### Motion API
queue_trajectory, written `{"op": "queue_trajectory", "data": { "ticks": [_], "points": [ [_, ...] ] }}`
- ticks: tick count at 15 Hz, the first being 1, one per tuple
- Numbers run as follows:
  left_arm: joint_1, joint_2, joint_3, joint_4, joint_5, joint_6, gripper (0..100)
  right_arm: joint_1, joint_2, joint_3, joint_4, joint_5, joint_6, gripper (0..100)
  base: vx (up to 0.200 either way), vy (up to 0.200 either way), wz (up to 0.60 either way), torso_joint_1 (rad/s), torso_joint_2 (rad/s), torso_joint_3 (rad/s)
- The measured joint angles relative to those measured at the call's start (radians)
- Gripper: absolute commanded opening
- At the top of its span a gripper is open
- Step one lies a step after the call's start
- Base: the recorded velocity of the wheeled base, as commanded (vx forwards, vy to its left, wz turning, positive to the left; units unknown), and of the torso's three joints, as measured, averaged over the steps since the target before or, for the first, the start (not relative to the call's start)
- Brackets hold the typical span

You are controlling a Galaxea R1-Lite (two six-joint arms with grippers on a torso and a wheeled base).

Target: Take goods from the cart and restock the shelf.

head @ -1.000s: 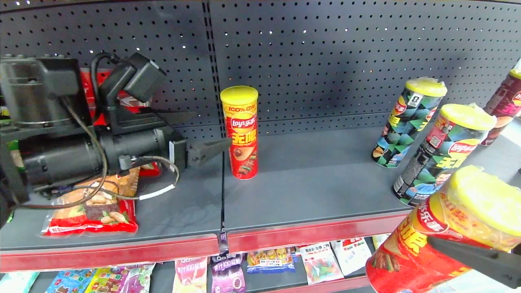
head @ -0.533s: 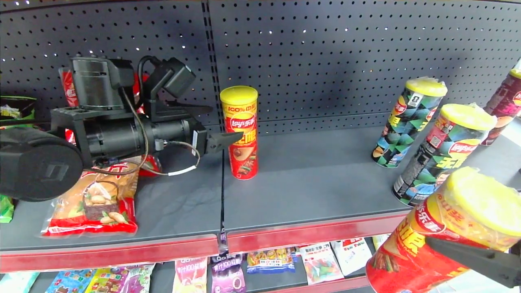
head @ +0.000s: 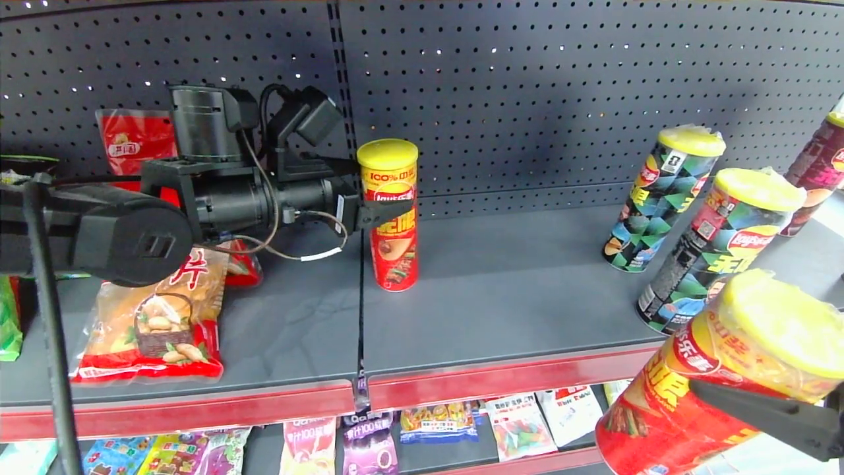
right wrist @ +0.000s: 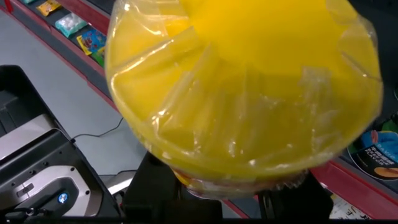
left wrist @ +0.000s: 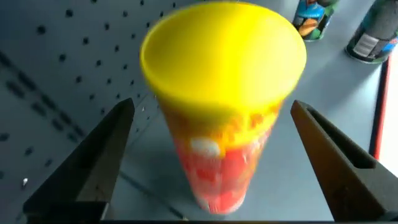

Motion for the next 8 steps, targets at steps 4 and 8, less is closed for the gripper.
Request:
{"op": "queue_trajectory", "data": {
  "ticks": [4,8],
  "points": [
    [0.000,0.040,-0.029,0.001,-0.040,-0.001,0,-0.007,0.001,-0.002,0.000,0.000,-0.001,0,0.000,0.000,0.00,0.000,0.00,0.000],
    [-0.003,0.056,-0.031,0.001,-0.041,-0.004,0,-0.013,0.002,-0.003,0.000,0.000,0.000,0,0.000,0.000,0.00,0.000,0.00,0.000]
  ]
}}
